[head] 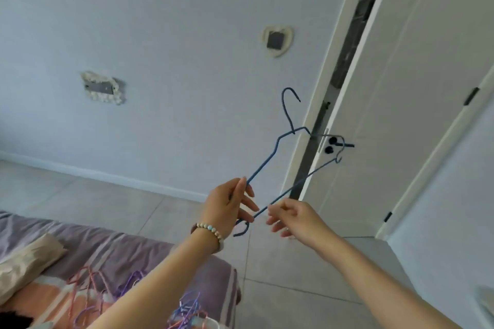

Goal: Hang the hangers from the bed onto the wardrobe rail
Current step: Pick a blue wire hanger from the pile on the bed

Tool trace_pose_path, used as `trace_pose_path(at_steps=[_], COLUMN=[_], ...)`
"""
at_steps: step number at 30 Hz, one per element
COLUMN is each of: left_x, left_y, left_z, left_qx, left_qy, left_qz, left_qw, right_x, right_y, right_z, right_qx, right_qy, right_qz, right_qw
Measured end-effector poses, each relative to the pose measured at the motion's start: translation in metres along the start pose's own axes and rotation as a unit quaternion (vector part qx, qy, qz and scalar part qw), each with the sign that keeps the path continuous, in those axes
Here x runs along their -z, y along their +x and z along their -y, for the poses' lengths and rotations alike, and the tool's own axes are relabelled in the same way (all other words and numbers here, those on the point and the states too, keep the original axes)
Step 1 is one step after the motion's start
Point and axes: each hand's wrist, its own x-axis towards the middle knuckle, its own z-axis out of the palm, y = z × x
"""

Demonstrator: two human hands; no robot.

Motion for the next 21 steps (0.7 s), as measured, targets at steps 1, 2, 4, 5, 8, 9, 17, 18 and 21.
trace_pose_path(at_steps=[1, 2, 4, 5, 8, 9, 17, 18, 21], left_x=[-0.015, -0.029, -0.059, -0.074, -0.116, -0.13, -0.245, -0.26, -0.306], left_y=[0.001, 0.001, -0.002, -0.005, -0.016, -0.021, -0.089, -0.099, -0.13], left_z=[-0.021, -0.042, -0.084, -0.105, -0.163, -0.181, -0.305, -0.317, -0.347], left_qx=[-0.011, -0.024, -0.052, -0.065, -0.102, -0.116, -0.185, -0.192, -0.205], left_qy=[0.011, 0.022, 0.042, 0.049, 0.074, 0.08, 0.067, 0.064, 0.051], left_qz=[0.026, 0.055, 0.118, 0.151, 0.242, 0.267, 0.434, 0.449, 0.486], left_qw=[1.0, 0.998, 0.991, 0.985, 0.962, 0.953, 0.879, 0.871, 0.848], right_x=[0.024, 0.048, 0.093, 0.114, 0.175, 0.193, 0.317, 0.331, 0.37], right_y=[-0.012, -0.024, -0.052, -0.066, -0.111, -0.127, -0.271, -0.288, -0.338], right_z=[0.008, 0.016, 0.033, 0.041, 0.057, 0.06, 0.063, 0.061, 0.051], right_qx=[0.011, 0.022, 0.046, 0.058, 0.09, 0.099, 0.156, 0.158, 0.166], right_qy=[0.01, 0.025, 0.051, 0.065, 0.095, 0.102, 0.125, 0.121, 0.111], right_qz=[-0.023, -0.046, -0.095, -0.116, -0.174, -0.193, -0.324, -0.337, -0.376], right_qw=[1.0, 0.998, 0.993, 0.989, 0.976, 0.971, 0.925, 0.92, 0.905])
